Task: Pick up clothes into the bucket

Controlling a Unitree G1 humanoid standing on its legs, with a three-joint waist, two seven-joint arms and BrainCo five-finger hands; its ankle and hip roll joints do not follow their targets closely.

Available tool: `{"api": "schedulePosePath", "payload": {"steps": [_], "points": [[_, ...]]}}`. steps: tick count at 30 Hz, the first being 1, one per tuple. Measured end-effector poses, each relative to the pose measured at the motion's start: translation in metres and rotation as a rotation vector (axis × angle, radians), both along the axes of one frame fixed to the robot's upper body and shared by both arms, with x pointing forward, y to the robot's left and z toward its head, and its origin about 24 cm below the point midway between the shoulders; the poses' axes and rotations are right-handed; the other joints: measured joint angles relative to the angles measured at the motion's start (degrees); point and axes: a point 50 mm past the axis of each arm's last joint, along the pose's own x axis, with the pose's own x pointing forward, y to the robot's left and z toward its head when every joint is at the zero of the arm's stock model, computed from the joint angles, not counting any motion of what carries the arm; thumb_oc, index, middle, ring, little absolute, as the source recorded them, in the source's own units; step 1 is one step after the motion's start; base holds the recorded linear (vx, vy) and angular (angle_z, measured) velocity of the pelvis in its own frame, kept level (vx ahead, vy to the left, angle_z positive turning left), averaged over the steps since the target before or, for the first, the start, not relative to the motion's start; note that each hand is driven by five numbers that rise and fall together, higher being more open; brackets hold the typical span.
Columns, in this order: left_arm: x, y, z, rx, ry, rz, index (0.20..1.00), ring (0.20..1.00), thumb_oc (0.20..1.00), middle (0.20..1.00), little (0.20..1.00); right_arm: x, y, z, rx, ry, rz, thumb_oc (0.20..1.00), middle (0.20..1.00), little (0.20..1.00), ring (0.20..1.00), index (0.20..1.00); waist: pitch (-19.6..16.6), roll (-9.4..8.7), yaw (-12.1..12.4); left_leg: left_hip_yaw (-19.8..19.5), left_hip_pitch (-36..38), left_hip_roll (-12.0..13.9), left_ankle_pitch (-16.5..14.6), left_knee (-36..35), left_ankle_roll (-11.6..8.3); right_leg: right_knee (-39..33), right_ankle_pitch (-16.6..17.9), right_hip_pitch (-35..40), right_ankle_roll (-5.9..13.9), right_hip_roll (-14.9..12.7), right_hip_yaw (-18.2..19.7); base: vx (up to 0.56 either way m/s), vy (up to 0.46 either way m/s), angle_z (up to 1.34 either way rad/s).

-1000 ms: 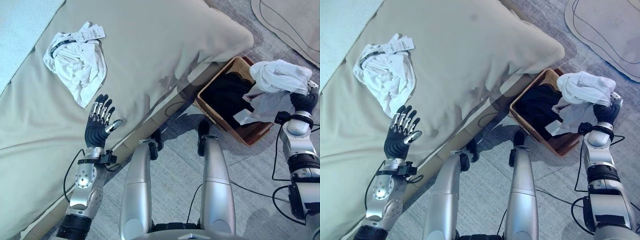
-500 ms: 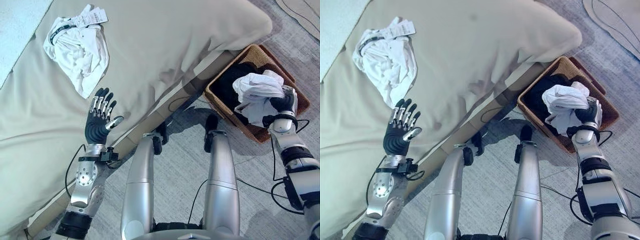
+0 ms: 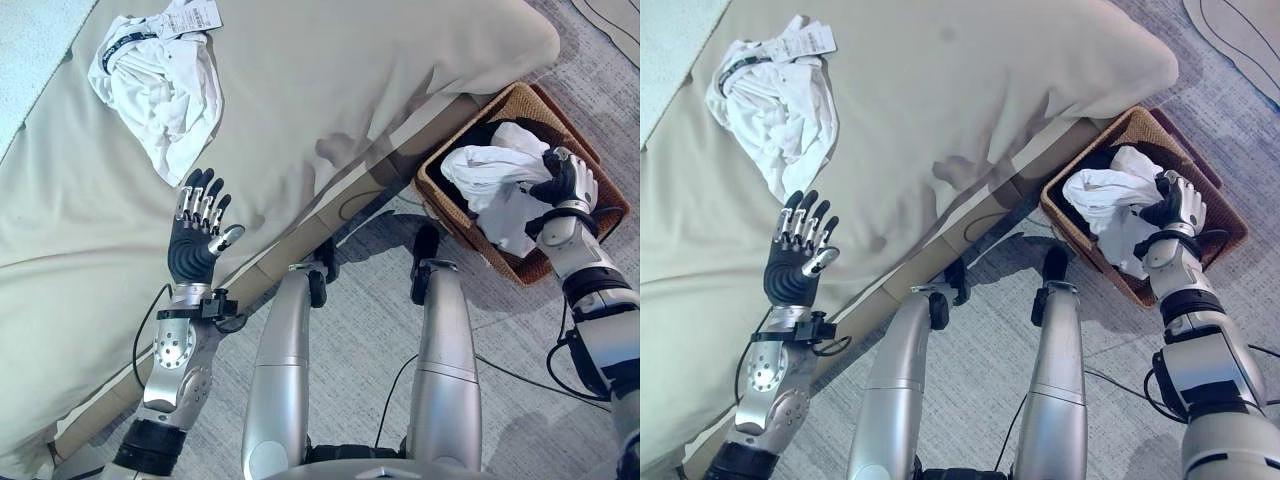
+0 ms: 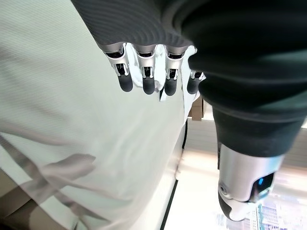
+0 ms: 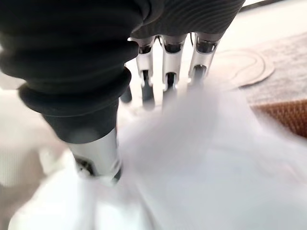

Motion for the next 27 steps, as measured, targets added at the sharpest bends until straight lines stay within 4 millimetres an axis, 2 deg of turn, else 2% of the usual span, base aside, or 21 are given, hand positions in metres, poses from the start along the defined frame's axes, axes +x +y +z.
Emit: {"api": "schedulePosePath", "payload": {"steps": [4, 7, 10, 13, 15, 17, 18, 20, 21, 24, 26, 27], "points": [[0.001, 0.000, 0.001, -0.005, -0.003, 0.007, 1.000, 1.000, 1.000, 1.000, 1.000, 0.000, -0.001, 0.001, -0.003, -0.009, -0.018, 1.000, 1.000, 1.000, 1.000, 1.000, -0.1, -0.03, 0.0, 0.0, 1.8, -0.1, 0.0, -1.6, 0.02, -1.6, 0.0, 2.0, 0.00, -0.1, -0.4, 0.00, 0.000, 0.00], [0.001, 0.000, 0.002, -0.013, -0.003, 0.017, 1.000, 1.000, 1.000, 1.000, 1.000, -0.002, -0.003, -0.003, 0.027, -0.014, -0.044, 1.000, 1.000, 1.000, 1.000, 1.000, -2.1, -0.07, 0.0, 0.0, 3.0, -0.2, 0.2, -4.7, 0.18, -4.5, 0.0, 3.4, 0.01, -0.3, -1.2, -0.01, -0.001, 0.01], [0.002, 0.000, 0.002, -0.021, -0.002, 0.022, 1.000, 1.000, 1.000, 1.000, 1.000, -0.005, -0.005, -0.015, 0.079, -0.003, -0.083, 1.000, 1.000, 1.000, 1.000, 1.000, -3.0, -0.27, -0.2, 0.1, 6.5, -0.3, 1.2, -7.4, 1.71, -6.5, 0.2, 6.9, -0.09, -0.6, -2.1, 0.00, 0.001, 0.01], [0.001, -0.001, -0.003, -0.037, 0.016, 0.034, 1.000, 1.000, 1.000, 1.000, 1.000, -0.007, -0.001, -0.030, 0.149, 0.011, -0.097, 1.000, 1.000, 1.000, 1.000, 1.000, -6.9, -0.49, -0.4, 0.3, 7.1, -0.4, 2.3, -9.8, 1.68, -8.8, 1.2, 7.6, 0.44, -0.6, -2.5, -0.09, 0.001, 0.01], [0.003, 0.003, -0.004, -0.050, 0.021, 0.066, 1.000, 1.000, 1.000, 1.000, 1.000, -0.003, 0.022, -0.039, 0.234, -0.052, -0.034, 1.000, 1.000, 1.000, 1.000, 1.000, -7.7, -0.96, -1.6, 0.2, 9.2, -0.4, 4.2, -12.5, 1.29, -11.0, 3.2, 9.8, 0.96, -0.7, -3.5, 0.00, -0.029, 0.04], [0.005, 0.004, -0.005, -0.059, 0.025, 0.094, 1.000, 1.000, 1.000, 1.000, 1.000, -0.006, 0.039, -0.040, 0.287, -0.135, 0.044, 1.000, 1.000, 1.000, 1.000, 1.000, -7.7, -1.35, -1.8, 0.3, 11.1, -0.2, 4.3, -14.2, 1.30, -12.9, 3.4, 11.6, 0.97, -0.6, -4.1, 0.02, -0.044, -0.01], [0.007, 0.006, -0.010, -0.040, 0.049, 0.127, 1.000, 1.000, 1.000, 1.000, 1.000, -0.008, 0.056, -0.047, 0.308, -0.168, 0.118, 1.000, 1.000, 1.000, 1.000, 1.000, -7.7, -1.52, -2.4, 0.2, 13.3, -0.2, 5.2, -15.9, 1.08, -14.5, 3.8, 13.9, 0.85, -0.5, -4.6, 0.05, -0.070, -0.03], [0.009, 0.009, -0.017, 0.028, 0.072, 0.185, 1.000, 1.000, 1.000, 1.000, 1.000, -0.019, 0.072, -0.062, 0.357, -0.178, 0.169, 1.000, 1.000, 1.000, 1.000, 1.000, -7.7, -1.73, -2.9, 0.0, 16.7, -0.2, 5.1, -18.9, 0.99, -16.8, 3.7, 17.4, 0.94, -0.4, -5.7, 0.06, -0.080, 0.04], [0.010, 0.014, -0.023, 0.080, 0.099, 0.247, 1.000, 1.000, 1.000, 1.000, 1.000, -0.029, 0.086, -0.075, 0.395, -0.185, 0.219, 1.000, 1.000, 1.000, 1.000, 1.000, -7.8, -2.07, -3.2, -0.6, 20.1, -0.4, 6.6, -21.9, 0.42, -19.0, 4.1, 20.8, 0.95, -0.5, -6.5, 0.05, -0.063, 0.09], [0.014, 0.016, -0.029, 0.182, 0.122, 0.333, 1.000, 1.000, 1.000, 1.000, 1.000, -0.047, 0.095, -0.109, 0.464, -0.099, 0.239, 1.000, 1.000, 1.000, 1.000, 1.000, -7.8, -3.14, -3.2, -2.0, 25.6, -0.3, 8.0, -26.6, -0.05, -22.2, 4.1, 26.6, 0.95, -0.3, -8.7, 0.10, -0.082, 0.18], [0.016, 0.015, -0.028, 0.243, 0.114, 0.367, 1.000, 1.000, 1.000, 1.000, 1.000, -0.053, 0.097, -0.117, 0.493, -0.079, 0.249, 1.000, 1.000, 1.000, 1.000, 1.000, -7.8, -3.78, -3.1, -2.6, 27.2, -0.3, 8.4, -28.5, -0.19, -23.3, 3.9, 28.4, 0.94, -0.2, -9.8, 0.10, -0.051, 0.21], [0.020, 0.016, -0.035, 0.313, 0.149, 0.406, 1.000, 1.000, 1.000, 1.000, 1.000, -0.060, 0.103, -0.119, 0.541, -0.102, 0.264, 1.000, 1.000, 1.000, 1.000, 1.000, -7.8, -3.86, -3.1, -3.9, 30.1, -0.2, 10.4, -32.2, -0.77, -26.2, 4.8, 31.7, 1.08, 0.2, -11.3, 0.06, -0.035, 0.28]]}}
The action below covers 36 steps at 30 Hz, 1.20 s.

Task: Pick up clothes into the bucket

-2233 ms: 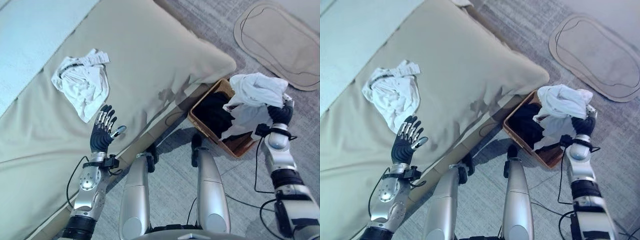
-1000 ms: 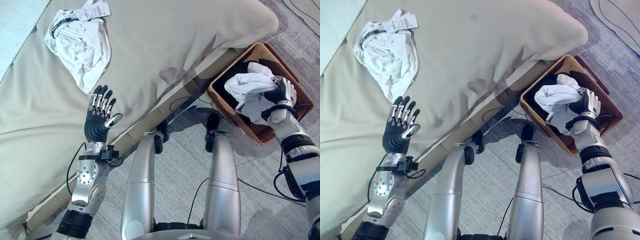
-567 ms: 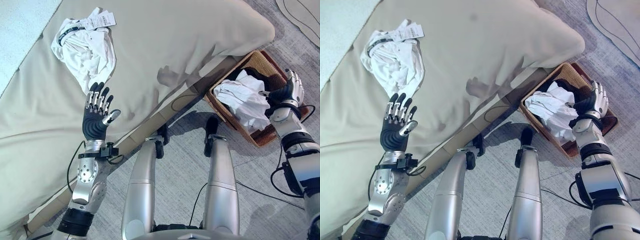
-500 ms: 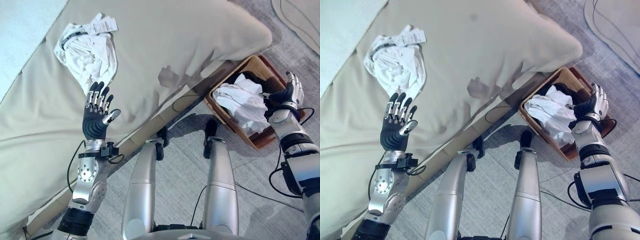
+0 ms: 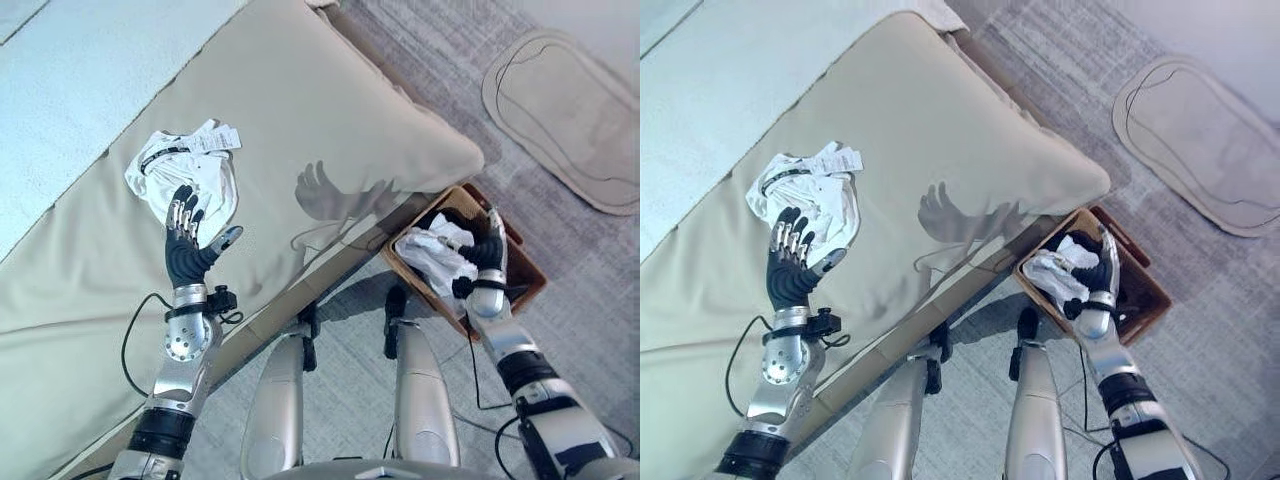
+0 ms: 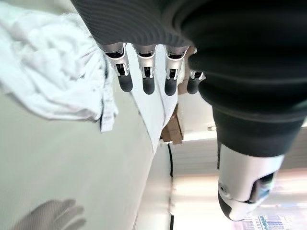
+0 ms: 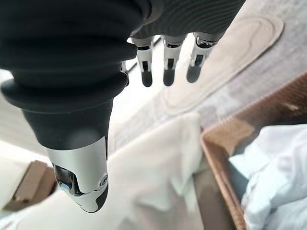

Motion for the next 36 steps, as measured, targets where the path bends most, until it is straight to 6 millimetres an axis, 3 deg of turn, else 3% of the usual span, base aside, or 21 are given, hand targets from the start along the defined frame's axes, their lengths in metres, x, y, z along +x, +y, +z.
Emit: {"api": "schedulePosePath", "payload": {"steps": [4, 8, 12, 18, 22, 26, 28, 32, 36], "points": [[0.008, 0.010, -0.011, 0.200, 0.077, 0.113, 1.000, 1.000, 1.000, 1.000, 1.000, -0.009, 0.029, -0.013, 0.084, 0.014, 0.128, 1.000, 1.000, 1.000, 1.000, 1.000, -0.3, -1.95, 0.3, -1.6, 6.5, 0.8, 0.9, -5.1, -0.62, -4.6, -0.1, 7.0, -0.02, 1.1, -2.3, 0.10, -0.025, 0.17], [0.017, 0.024, -0.029, 0.352, 0.198, 0.230, 1.000, 1.000, 1.000, 1.000, 1.000, -0.012, 0.059, -0.024, 0.108, 0.077, 0.301, 1.000, 1.000, 1.000, 1.000, 1.000, -0.3, -2.18, 0.3, -2.8, 10.4, 1.3, 2.1, -7.8, -0.62, -8.1, 1.2, 12.3, 0.19, 2.0, -4.1, 0.09, -0.010, 0.12], [0.028, 0.039, -0.034, 0.449, 0.272, 0.318, 1.000, 1.000, 1.000, 1.000, 1.000, -0.017, 0.084, -0.032, 0.126, 0.129, 0.448, 1.000, 1.000, 1.000, 1.000, 1.000, -0.6, -3.34, 0.4, -3.7, 12.6, 1.7, 2.4, -8.5, -0.82, -10.0, 1.4, 15.7, 0.28, 2.5, -5.5, 0.08, -0.027, 0.14], [0.043, 0.064, -0.001, 0.604, 0.206, 0.424, 1.000, 1.000, 1.000, 1.000, 1.000, -0.016, 0.107, -0.031, 0.174, 0.134, 0.545, 1.000, 1.000, 1.000, 1.000, 1.000, -0.2, -5.93, 1.0, -6.0, 10.4, 2.0, 1.9, -5.2, -1.54, -9.7, 1.2, 16.3, 0.03, 3.0, -7.5, -0.02, -0.005, 0.15], [0.053, 0.082, 0.035, 0.693, 0.121, 0.525, 1.000, 1.000, 1.000, 1.000, 1.000, -0.005, 0.112, -0.015, 0.162, 0.070, 0.572, 1.000, 1.000, 1.000, 1.000, 1.000, 2.0, -7.65, 1.7, -7.5, 2.8, 0.9, -0.4, 3.1, -2.53, -0.3, -2.3, 9.3, -0.71, 1.3, -7.8, -0.08, 0.041, 0.19], [0.054, 0.094, 0.058, 0.725, 0.062, 0.596, 1.000, 1.000, 1.000, 1.000, 1.000, 0.006, 0.115, 0.004, 0.143, -0.001, 0.582, 1.000, 1.000, 1.000, 1.000, 1.000, 5.4, -7.94, 1.8, -8.9, -6.3, 0.0, -3.4, 12.0, -2.44, 8.4, -5.1, 1.2, -1.89, -0.4, -7.8, -0.09, 0.022, 0.16], [0.055, 0.099, 0.073, 0.730, 0.022, 0.634, 1.000, 1.000, 1.000, 1.000, 1.000, 0.009, 0.114, 0.010, 0.136, -0.022, 0.580, 1.000, 1.000, 1.000, 1.000, 1.000, 7.5, -8.36, 1.9, -9.4, -10.6, 0.0, -4.6, 15.7, -2.57, 11.7, -6.2, -2.7, -2.39, -0.9, -7.8, -0.07, 0.017, 0.09], [0.057, 0.107, 0.095, 0.761, -0.015, 0.702, 1.000, 1.000, 1.000, 1.000, 1.000, 0.009, 0.105, 0.016, 0.116, -0.048, 0.559, 1.000, 1.000, 1.000, 1.000, 1.000, 8.2, -9.14, 1.6, -9.9, -17.4, 0.2, -5.2, 19.9, -2.65, 15.9, -7.7, -9.1, -2.57, -1.2, -7.8, 0.00, 0.028, 0.07], [0.062, 0.116, 0.131, 0.813, -0.073, 0.782, 1.000, 1.000, 1.000, 1.000, 1.000, 0.012, 0.088, 0.024, 0.104, -0.086, 0.494, 1.000, 1.000, 1.000, 1.000, 1.000, 8.3, -9.48, 1.1, -9.7, -21.9, 0.4, -5.1, 21.1, -2.41, 17.3, -7.6, -13.4, -2.63, -1.0, -7.4, -0.05, 0.029, 0.03]]}}
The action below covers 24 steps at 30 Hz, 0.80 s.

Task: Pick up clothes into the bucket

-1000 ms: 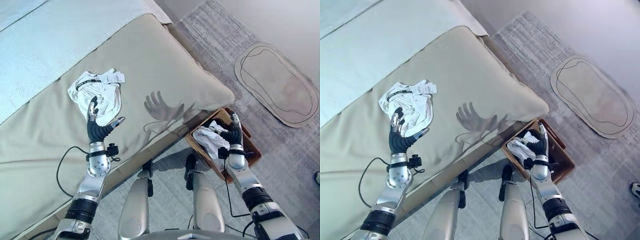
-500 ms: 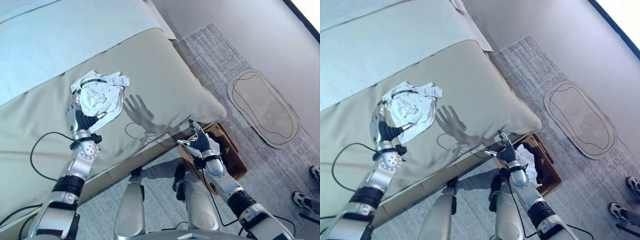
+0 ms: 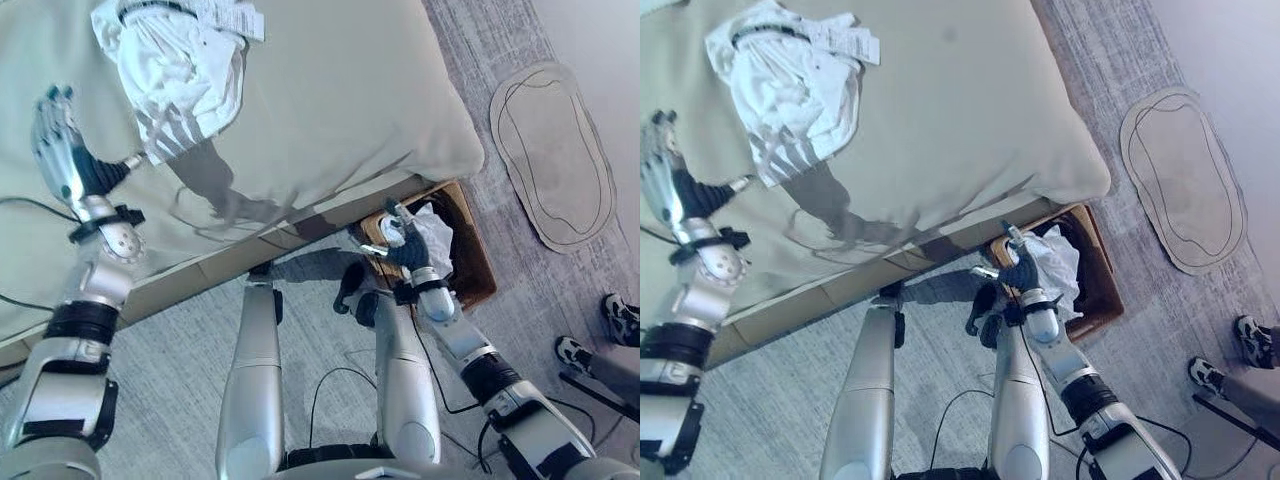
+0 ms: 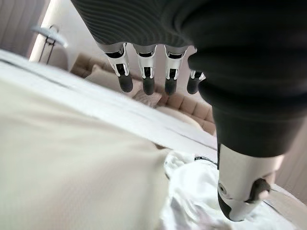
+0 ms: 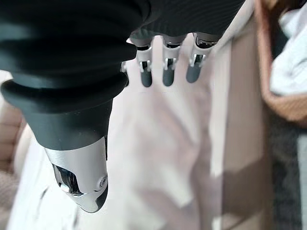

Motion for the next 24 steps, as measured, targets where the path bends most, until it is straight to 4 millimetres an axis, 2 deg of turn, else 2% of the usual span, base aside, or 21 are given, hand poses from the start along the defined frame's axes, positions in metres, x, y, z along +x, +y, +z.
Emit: {"api": "schedulePosePath", "payload": {"steps": [6, 15, 19, 21, 24], "points": [[-0.001, 0.013, 0.035, 0.114, -0.018, 0.052, 1.000, 1.000, 1.000, 1.000, 1.000, 0.001, 0.000, 0.018, 0.014, -0.081, 0.008, 1.000, 1.000, 1.000, 1.000, 1.000, 0.0, -0.13, -2.5, 0.3, -6.3, 0.1, 0.1, 3.2, 0.18, 2.3, 0.0, -6.0, 0.05, 0.0, 0.7, -0.02, 0.052, -0.05], [0.007, 0.000, 0.066, 0.249, -0.043, 0.051, 1.000, 1.000, 1.000, 1.000, 1.000, 0.002, -0.001, 0.024, 0.021, -0.107, 0.008, 1.000, 1.000, 1.000, 1.000, 1.000, 0.0, -0.11, -4.1, 0.8, -9.7, -0.2, -0.6, 6.0, 0.27, 3.9, 0.3, -9.1, -0.20, -0.5, 1.4, 0.00, 0.019, -0.02], [0.014, -0.015, 0.087, 0.296, -0.069, 0.011, 1.000, 1.000, 1.000, 1.000, 1.000, 0.003, -0.006, 0.029, 0.033, -0.136, -0.005, 1.000, 1.000, 1.000, 1.000, 1.000, 0.0, -0.12, -4.4, 0.9, -10.8, -0.3, -0.7, 5.9, 0.34, 3.9, 0.3, -10.4, -0.17, -0.6, 1.7, -0.01, 0.019, 0.00], [0.016, -0.019, 0.091, 0.310, -0.063, -0.002, 1.000, 1.000, 1.000, 1.000, 1.000, 0.004, -0.006, 0.031, 0.033, -0.142, -0.005, 1.000, 1.000, 1.000, 1.000, 1.000, 0.0, -0.13, -4.7, 1.3, -11.7, -0.3, -0.7, 6.2, 0.35, 4.0, 0.4, -11.4, -0.11, -0.6, 2.0, -0.01, 0.039, -0.04], [0.024, -0.019, 0.086, 0.362, 0.035, 0.009, 1.000, 1.000, 1.000, 1.000, 1.000, 0.005, -0.006, 0.033, 0.029, -0.150, -0.002, 1.000, 1.000, 1.000, 1.000, 1.000, 0.0, -0.14, -5.3, 1.9, -12.7, -0.2, -0.9, 6.7, 0.66, 4.4, 0.4, -12.6, -0.04, -0.7, 2.7, -0.01, 0.028, -0.07]]}}
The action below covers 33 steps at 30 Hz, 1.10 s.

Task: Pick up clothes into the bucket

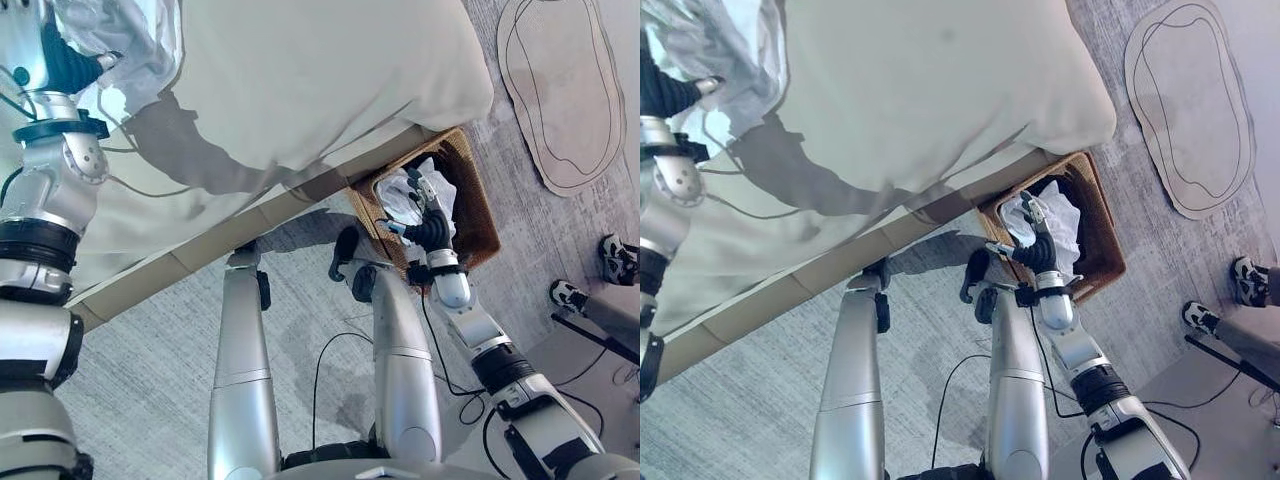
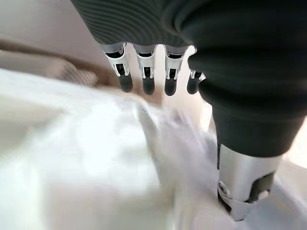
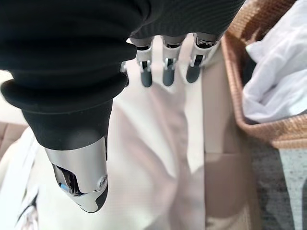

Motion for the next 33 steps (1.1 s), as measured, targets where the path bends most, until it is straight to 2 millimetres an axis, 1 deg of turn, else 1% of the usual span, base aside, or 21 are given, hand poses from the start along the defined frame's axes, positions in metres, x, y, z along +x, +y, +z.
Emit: {"api": "schedulePosePath", "payload": {"steps": [2, 3, 4, 7, 11, 12, 13, 14, 19, 25, 27, 29, 31, 32, 33], "points": [[0.003, 0.001, 0.002, 0.006, 0.022, 0.020, 1.000, 1.000, 1.000, 1.000, 1.000, 0.000, -0.001, 0.002, -0.005, -0.006, -0.002, 1.000, 1.000, 1.000, 1.000, 1.000, 0.0, 0.00, -0.9, 0.3, -0.7, 0.0, 0.0, 0.3, 0.04, 0.0, 0.2, -0.8, 0.20, 0.0, 0.3, -0.01, 0.032, -0.05], [0.005, 0.003, 0.005, 0.003, 0.036, 0.039, 1.000, 1.000, 1.000, 1.000, 1.000, 0.001, -0.003, 0.002, -0.016, -0.008, -0.002, 1.000, 1.000, 1.000, 1.000, 1.000, 0.0, 0.00, -0.4, 0.3, -0.9, 0.0, 0.0, 0.3, 0.06, 0.1, 0.3, -1.1, 0.25, 0.1, 0.5, 0.00, 0.020, -0.04], [0.006, 0.005, 0.006, -0.004, 0.048, 0.049, 1.000, 1.000, 1.000, 1.000, 1.000, 0.001, -0.003, 0.002, -0.020, -0.009, -0.003, 1.000, 1.000, 1.000, 1.000, 1.000, 0.0, 0.00, -0.7, 0.5, -1.0, 0.0, 0.0, 0.4, 0.07, 0.1, 0.3, -1.2, 0.24, 0.1, 0.6, 0.00, 0.028, -0.04], [0.012, 0.004, 0.019, 0.009, 0.124, 0.076, 1.000, 1.000, 1.000, 1.000, 1.000, 0.001, -0.008, 0.004, -0.029, -0.011, -0.005, 1.000, 1.000, 1.000, 1.000, 1.000, 0.0, 0.01, -0.4, 0.3, -1.0, 0.0, -0.2, 0.5, 0.32, 0.2, 0.3, -1.2, 0.25, 0.0, 0.7, 0.00, 0.000, 0.00], [0.015, 0.004, 0.025, 0.010, 0.194, 0.085, 1.000, 1.000, 1.000, 1.000, 1.000, 0.002, -0.012, 0.006, -0.022, -0.016, -0.011, 1.000, 1.000, 1.000, 1.000, 1.000, 0.0, 0.01, -0.4, 0.3, -1.1, 0.0, -0.4, 0.6, 0.41, 0.2, 0.2, -1.2, 0.17, 0.0, 0.7, 0.00, 0.000, 0.00], [0.015, 0.005, 0.028, 0.013, 0.215, 0.089, 0.809, 0.809, 0.809, 0.809, 0.809, 0.002, -0.013, 0.007, -0.020, -0.015, -0.006, 1.000, 1.000, 1.000, 1.000, 1.000, -0.1, -0.01, -0.5, 0.3, -1.1, 0.0, -0.5, 0.6, 0.37, 0.2, 0.2, -1.2, 0.17, 0.0, 0.7, 0.00, 0.000, 0.00], [0.015, 0.007, 0.028, 0.015, 0.228, 0.092, 0.570, 0.570, 0.570, 0.570, 0.570, 0.002, -0.012, 0.007, -0.019, -0.015, -0.001, 1.000, 1.000, 1.000, 1.000, 1.000, -0.1, 0.01, -0.4, 0.3, -1.1, 0.0, -0.5, 0.6, 0.35, 0.2, 0.2, -1.2, 0.14, -0.1, 0.7, 0.00, 0.000, 0.00], [0.015, 0.007, 0.028, 0.024, 0.250, 0.093, 0.200, 0.200, 0.200, 0.200, 0.200, 0.001, -0.012, 0.007, -0.015, -0.014, 0.009, 1.000, 1.000, 1.000, 1.000, 1.000, -0.1, 0.01, -0.4, 0.3, -1.1, 0.0, -0.5, 0.6, 0.32, 0.2, 0.1, -1.2, 0.11, -0.1, 0.7, 0.00, 0.000, 0.00], [0.012, 0.006, 0.044, 0.027, 0.242, 0.084, 0.200, 0.200, 0.200, 0.200, 0.200, 0.000, -0.009, 0.011, -0.007, -0.022, 0.048, 1.000, 1.000, 1.000, 1.000, 1.000, -0.3, 0.08, -0.4, 0.3, -1.2, -0.2, -0.5, 0.5, 0.39, 0.1, 0.2, -1.2, 0.11, -0.2, 0.7, 0.00, 0.000, 0.00], [0.011, 0.004, 0.046, 0.037, 0.244, 0.070, 0.200, 0.200, 0.200, 0.200, 0.200, 0.000, -0.009, 0.011, 0.002, -0.018, 0.053, 1.000, 1.000, 1.000, 1.000, 1.000, -0.3, 0.10, -0.3, 0.4, -1.1, -0.3, -0.3, 0.4, 0.38, -0.2, 0.4, -0.9, 0.34, -0.2, 0.6, 0.00, 0.000, 0.00], [0.011, 0.003, 0.043, 0.035, 0.246, 0.057, 0.200, 0.200, 0.200, 0.200, 0.200, 0.000, -0.009, 0.011, 0.001, -0.017, 0.055, 1.000, 1.000, 1.000, 1.000, 1.000, -0.3, 0.11, -0.1, 0.5, -0.6, -0.3, -0.3, 0.3, 0.39, -0.5, 0.4, -0.4, 0.35, -0.2, 0.5, 0.00, 0.000, 0.00], [0.011, 0.004, 0.035, 0.027, 0.257, 0.046, 0.200, 0.200, 0.200, 0.200, 0.200, 0.000, -0.008, 0.010, 0.002, -0.015, 0.055, 1.000, 1.000, 1.000, 1.000, 1.000, -0.3, 0.11, -0.2, 0.4, 0.7, -0.4, -0.3, -0.2, 0.38, -1.2, 0.4, 1.0, 0.38, -0.3, 0.4, 0.00, 0.000, 0.00], [0.011, 0.001, 0.022, 0.014, 0.273, 0.011, 0.200, 0.200, 0.200, 0.200, 0.200, 0.000, -0.008, 0.009, 0.003, -0.012, 0.054, 1.000, 1.000, 1.000, 1.000, 1.000, -0.3, 0.13, 0.0, 0.6, 2.8, -0.4, -0.2, -1.7, 0.47, -2.5, 0.7, 2.9, 0.72, -0.3, 0.4, 0.00, 0.000, 0.00], [0.010, -0.002, 0.010, 0.007, 0.286, -0.023, 0.200, 0.200, 0.200, 0.200, 0.200, -0.001, -0.009, 0.007, 0.005, -0.004, 0.050, 1.000, 1.000, 1.000, 1.000, 1.000, -0.3, 0.12, 0.1, 0.9, 4.2, -0.5, 0.0, -2.7, 0.62, -3.4, 0.8, 4.2, 0.79, -0.3, 0.4, 0.00, 0.000, 0.00], [0.010, -0.004, 0.005, 0.015, 0.300, -0.034, 0.200, 0.200, 0.200, 0.200, 0.200, -0.001, -0.009, 0.006, 0.005, -0.002, 0.048, 1.000, 1.000, 1.000, 1.000, 1.000, -0.3, 0.14, 0.6, 0.9, 4.8, -0.5, 0.0, -3.1, 0.62, -3.6, 0.8, 4.7, 0.79, -0.3, 0.4, 0.00, 0.000, 0.00]]}}
